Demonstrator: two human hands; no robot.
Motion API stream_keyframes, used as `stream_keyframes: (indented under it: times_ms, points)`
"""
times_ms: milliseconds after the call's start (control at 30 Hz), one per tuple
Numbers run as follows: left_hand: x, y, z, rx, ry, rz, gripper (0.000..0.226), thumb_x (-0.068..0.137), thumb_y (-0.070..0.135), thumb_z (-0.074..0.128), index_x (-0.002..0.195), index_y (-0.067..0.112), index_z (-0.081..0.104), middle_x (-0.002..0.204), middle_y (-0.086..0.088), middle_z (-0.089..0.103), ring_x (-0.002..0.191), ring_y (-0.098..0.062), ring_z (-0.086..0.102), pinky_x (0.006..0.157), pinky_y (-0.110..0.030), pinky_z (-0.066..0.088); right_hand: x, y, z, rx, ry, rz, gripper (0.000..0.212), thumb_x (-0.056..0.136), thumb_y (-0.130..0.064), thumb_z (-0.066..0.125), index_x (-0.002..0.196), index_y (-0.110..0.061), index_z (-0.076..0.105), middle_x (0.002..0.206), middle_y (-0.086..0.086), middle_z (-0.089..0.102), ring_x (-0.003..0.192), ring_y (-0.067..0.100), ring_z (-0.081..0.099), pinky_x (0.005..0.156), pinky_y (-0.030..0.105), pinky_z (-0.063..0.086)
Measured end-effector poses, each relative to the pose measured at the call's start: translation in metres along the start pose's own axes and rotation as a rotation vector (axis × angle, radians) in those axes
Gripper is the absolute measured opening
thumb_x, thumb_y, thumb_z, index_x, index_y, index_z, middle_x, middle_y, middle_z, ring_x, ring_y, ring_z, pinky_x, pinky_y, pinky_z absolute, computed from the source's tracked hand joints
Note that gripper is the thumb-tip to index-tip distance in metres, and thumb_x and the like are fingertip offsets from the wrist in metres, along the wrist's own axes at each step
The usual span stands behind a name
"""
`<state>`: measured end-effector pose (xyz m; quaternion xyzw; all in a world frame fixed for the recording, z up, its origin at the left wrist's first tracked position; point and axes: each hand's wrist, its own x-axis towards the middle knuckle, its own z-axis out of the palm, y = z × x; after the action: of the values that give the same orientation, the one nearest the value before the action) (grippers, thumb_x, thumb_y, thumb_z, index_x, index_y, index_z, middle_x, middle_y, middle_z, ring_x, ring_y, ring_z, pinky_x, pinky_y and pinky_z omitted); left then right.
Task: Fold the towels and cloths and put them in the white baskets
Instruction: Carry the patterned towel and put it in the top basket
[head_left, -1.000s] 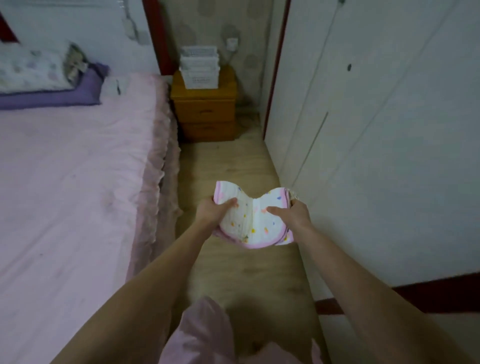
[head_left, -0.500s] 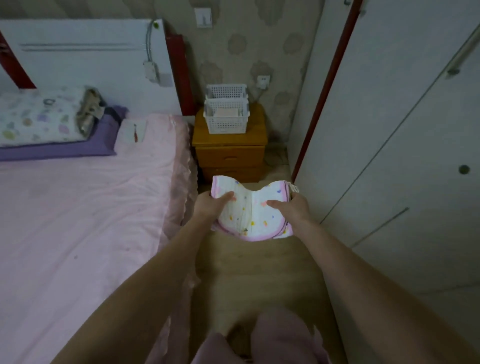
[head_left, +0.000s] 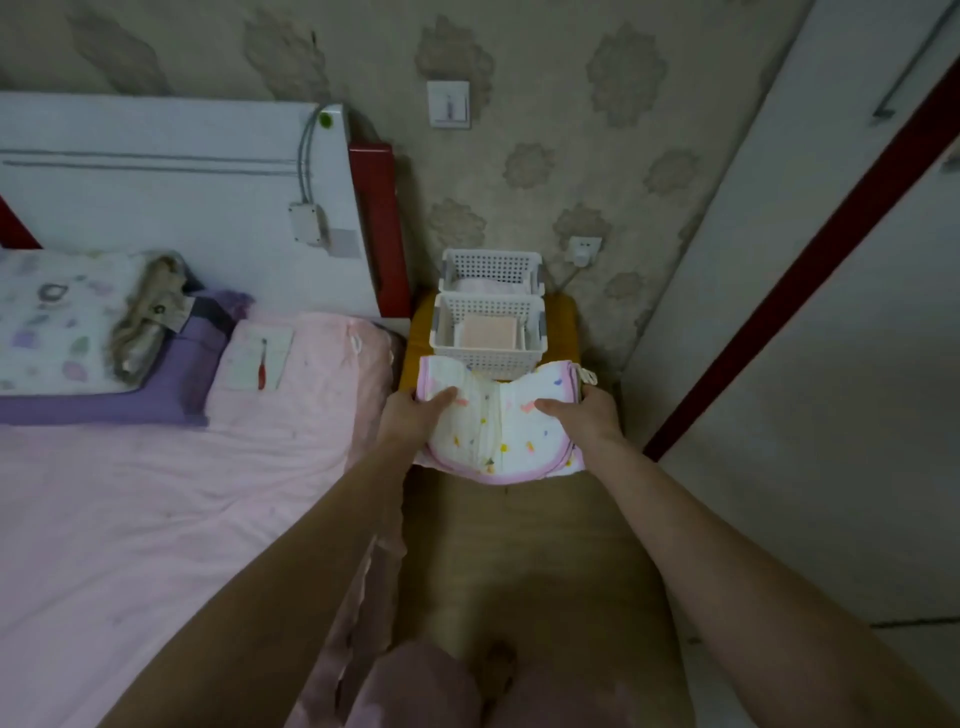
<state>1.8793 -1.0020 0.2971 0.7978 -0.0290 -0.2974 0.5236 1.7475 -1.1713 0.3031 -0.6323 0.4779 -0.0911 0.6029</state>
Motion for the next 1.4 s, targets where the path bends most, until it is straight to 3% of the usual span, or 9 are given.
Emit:
stream_keyframes:
  times_ms: [233, 400, 500, 767, 867, 967, 1133, 1233, 1400]
  points:
    - [0.171, 0.077, 0.001, -0.029, 0.002, -0.028, 0.061, 0.084, 0.04, 0.071, 0.128, 0.001, 0.056, 0.126, -0.014, 0.062, 0.114, -0.031, 0.059, 0.097, -0.043, 0.049, 0.153, -0.094, 0.042, -0.072, 0.045, -0.018, 0.052, 0.079, -0.018, 0.079, 0.124, 0.0, 0.06, 0.125, 0.017, 0.062, 0.11, 0.033, 0.061, 0.092, 0.043, 0.053]
    - [0.298, 0.126, 0.013, 0.029, -0.043, 0.01, 0.046, 0.094, 0.027, 0.061, 0.128, -0.002, 0.054, 0.124, -0.018, 0.062, 0.113, -0.033, 0.059, 0.08, -0.032, 0.046, 0.267, -0.146, 0.073, -0.071, 0.133, -0.001, 0.04, 0.082, -0.012, 0.075, 0.117, 0.002, 0.062, 0.116, 0.018, 0.065, 0.096, 0.026, 0.062, 0.075, 0.03, 0.048]
    - [0.363, 0.148, 0.017, 0.103, -0.051, 0.011, 0.044, 0.095, 0.026, 0.058, 0.128, -0.004, 0.054, 0.121, -0.017, 0.062, 0.111, -0.032, 0.059, 0.074, -0.029, 0.041, 0.328, -0.172, 0.094, -0.106, 0.18, 0.007, 0.053, 0.082, -0.016, 0.075, 0.129, 0.0, 0.056, 0.127, 0.017, 0.06, 0.112, 0.031, 0.059, 0.086, 0.036, 0.05]
    - [0.524, 0.158, 0.069, 0.169, -0.055, -0.042, 0.042, 0.096, 0.027, 0.056, 0.12, -0.006, 0.051, 0.098, -0.012, 0.057, 0.075, -0.017, 0.053, 0.058, -0.028, 0.038, 0.489, -0.188, 0.12, -0.287, 0.203, 0.017, 0.04, 0.086, -0.022, 0.069, 0.116, 0.0, 0.057, 0.109, 0.016, 0.063, 0.099, 0.031, 0.062, 0.081, 0.042, 0.054]
    - [0.569, 0.147, 0.093, 0.176, -0.031, -0.047, 0.036, 0.098, 0.025, 0.054, 0.12, -0.004, 0.05, 0.086, -0.008, 0.058, 0.069, -0.014, 0.054, 0.05, -0.018, 0.04, 0.541, -0.178, 0.127, -0.34, 0.21, 0.0, 0.032, 0.087, -0.022, 0.069, 0.108, 0.0, 0.058, 0.103, 0.017, 0.063, 0.093, 0.031, 0.062, 0.075, 0.039, 0.049]
    - [0.604, 0.134, 0.115, 0.222, -0.036, -0.048, 0.041, 0.098, 0.023, 0.052, 0.128, -0.005, 0.047, 0.108, -0.023, 0.06, 0.096, -0.035, 0.06, 0.069, -0.03, 0.044, 0.582, -0.16, 0.133, -0.359, 0.189, 0.025, 0.035, 0.088, -0.021, 0.067, 0.114, 0.0, 0.055, 0.106, 0.015, 0.062, 0.095, 0.031, 0.061, 0.073, 0.036, 0.046]
    - [0.64, 0.107, 0.141, 0.298, -0.033, -0.066, 0.052, 0.099, 0.018, 0.049, 0.146, 0.001, 0.032, 0.132, -0.021, 0.053, 0.108, -0.032, 0.058, 0.076, -0.032, 0.046, 0.625, -0.127, 0.139, -0.37, 0.161, 0.043, 0.042, 0.088, -0.02, 0.068, 0.121, 0.0, 0.054, 0.114, 0.017, 0.062, 0.103, 0.032, 0.062, 0.084, 0.041, 0.053]
    - [0.648, 0.094, 0.149, 0.269, -0.03, -0.065, 0.064, 0.098, 0.011, 0.05, 0.154, 0.014, 0.018, 0.136, -0.016, 0.049, 0.111, -0.031, 0.057, 0.082, -0.031, 0.047, 0.638, -0.112, 0.141, -0.397, 0.133, 0.086, 0.047, 0.088, -0.021, 0.068, 0.126, 0.0, 0.052, 0.12, 0.017, 0.061, 0.109, 0.033, 0.059, 0.091, 0.044, 0.051]
    - [0.652, 0.086, 0.163, 0.317, 0.0, -0.171, 0.056, 0.098, 0.016, 0.052, 0.147, 0.001, 0.03, 0.13, -0.021, 0.054, 0.117, -0.037, 0.053, 0.099, -0.045, 0.044, 0.65, -0.101, 0.141, -0.43, 0.098, 0.108, 0.052, 0.088, -0.019, 0.069, 0.131, 0.0, 0.046, 0.129, 0.017, 0.056, 0.118, 0.034, 0.055, 0.096, 0.04, 0.048]
